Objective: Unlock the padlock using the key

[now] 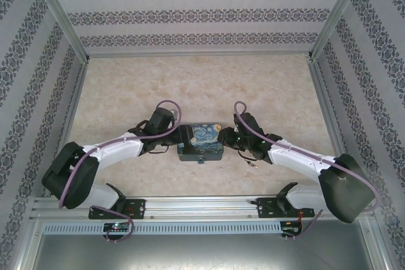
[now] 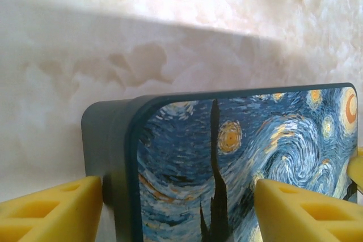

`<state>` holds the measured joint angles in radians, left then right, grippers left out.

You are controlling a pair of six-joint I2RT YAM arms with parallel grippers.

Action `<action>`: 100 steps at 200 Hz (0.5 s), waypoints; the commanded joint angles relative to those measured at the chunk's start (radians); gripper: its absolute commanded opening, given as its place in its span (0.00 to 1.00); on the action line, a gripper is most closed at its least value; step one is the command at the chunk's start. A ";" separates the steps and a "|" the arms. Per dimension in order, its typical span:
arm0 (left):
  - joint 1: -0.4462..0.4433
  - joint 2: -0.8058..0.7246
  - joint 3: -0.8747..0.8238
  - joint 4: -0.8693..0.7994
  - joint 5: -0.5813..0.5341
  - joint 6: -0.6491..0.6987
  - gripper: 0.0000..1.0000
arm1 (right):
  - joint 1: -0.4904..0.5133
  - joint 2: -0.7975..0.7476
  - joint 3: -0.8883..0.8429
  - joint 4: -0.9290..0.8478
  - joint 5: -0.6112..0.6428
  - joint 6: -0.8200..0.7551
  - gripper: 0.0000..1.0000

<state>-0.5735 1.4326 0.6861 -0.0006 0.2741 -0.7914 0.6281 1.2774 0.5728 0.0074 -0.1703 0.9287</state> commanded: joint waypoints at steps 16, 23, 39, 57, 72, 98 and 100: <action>0.012 0.116 0.120 0.069 0.016 0.041 0.71 | -0.032 0.105 0.109 0.050 -0.037 -0.026 0.23; 0.017 0.139 0.147 0.067 0.016 0.049 0.71 | -0.044 0.125 0.131 0.052 -0.046 -0.029 0.23; 0.033 0.187 0.194 0.064 0.019 0.058 0.73 | -0.065 0.168 0.174 0.060 -0.054 -0.032 0.23; 0.054 0.221 0.227 0.069 0.021 0.067 0.74 | -0.081 0.215 0.226 0.056 -0.063 -0.046 0.24; 0.074 0.238 0.237 0.077 0.028 0.069 0.75 | -0.093 0.245 0.254 0.057 -0.076 -0.045 0.24; 0.090 0.246 0.231 0.086 0.027 0.066 0.78 | -0.101 0.265 0.274 0.064 -0.082 -0.040 0.26; 0.091 0.246 0.231 0.086 0.027 0.066 0.78 | -0.102 0.265 0.275 0.063 -0.082 -0.040 0.27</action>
<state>-0.4801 1.6608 0.9039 0.0330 0.2314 -0.7441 0.5179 1.5284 0.8040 0.0082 -0.1715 0.9024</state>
